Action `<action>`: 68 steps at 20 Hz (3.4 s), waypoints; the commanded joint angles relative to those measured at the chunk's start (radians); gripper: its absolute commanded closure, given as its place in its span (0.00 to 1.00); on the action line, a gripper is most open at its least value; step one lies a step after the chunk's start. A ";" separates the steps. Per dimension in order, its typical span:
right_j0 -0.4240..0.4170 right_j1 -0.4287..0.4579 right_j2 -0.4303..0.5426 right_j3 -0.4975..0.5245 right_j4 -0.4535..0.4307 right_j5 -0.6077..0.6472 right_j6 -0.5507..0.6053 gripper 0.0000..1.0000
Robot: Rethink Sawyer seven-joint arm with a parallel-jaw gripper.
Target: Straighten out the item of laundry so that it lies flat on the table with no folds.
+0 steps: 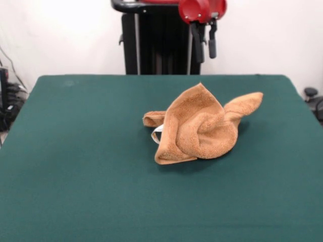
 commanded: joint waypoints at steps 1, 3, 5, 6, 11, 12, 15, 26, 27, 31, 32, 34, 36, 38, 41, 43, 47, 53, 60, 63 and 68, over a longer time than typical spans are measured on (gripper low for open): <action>0.027 0.001 0.052 -0.036 -0.036 -0.046 -0.062 0.00; 0.032 -0.012 0.045 -0.035 -0.045 -0.076 -0.038 0.00; 0.035 -0.023 0.040 -0.031 -0.051 -0.108 -0.015 0.00; 0.043 -0.027 0.026 -0.030 -0.056 -0.120 0.004 0.00; 0.069 -0.033 -0.017 -0.043 -0.073 -0.147 0.047 0.00; 0.077 -0.032 -0.028 -0.048 -0.076 -0.139 0.051 0.00; 0.104 -0.015 -0.072 -0.063 -0.101 -0.101 0.051 0.00; 0.141 0.050 -0.181 -0.066 -0.129 0.026 0.003 0.00; 0.141 0.051 -0.183 -0.067 -0.127 0.031 -0.006 0.00; 0.155 0.059 -0.206 -0.079 -0.150 0.044 -0.033 0.00; 0.155 0.062 -0.206 -0.077 -0.151 0.044 -0.039 0.00; 0.149 0.072 -0.202 -0.071 -0.150 0.035 -0.053 0.00; 0.140 0.089 -0.200 -0.065 -0.153 0.039 -0.074 0.00; 0.141 0.107 -0.208 -0.070 -0.160 0.054 -0.084 0.00; 0.141 0.132 -0.209 -0.078 -0.160 0.061 -0.084 0.00; 0.139 0.132 -0.202 -0.080 -0.151 0.057 -0.083 0.00; 0.150 0.127 -0.203 -0.084 -0.169 -0.017 -0.036 0.00; 0.136 0.111 -0.184 -0.074 -0.175 -0.071 -0.024 0.00; 0.142 0.136 -0.207 -0.079 -0.202 -0.053 -0.032 0.00; 0.141 0.143 -0.208 -0.083 -0.210 -0.050 -0.036 0.00; 0.157 0.151 -0.221 -0.093 -0.248 -0.093 0.005 0.00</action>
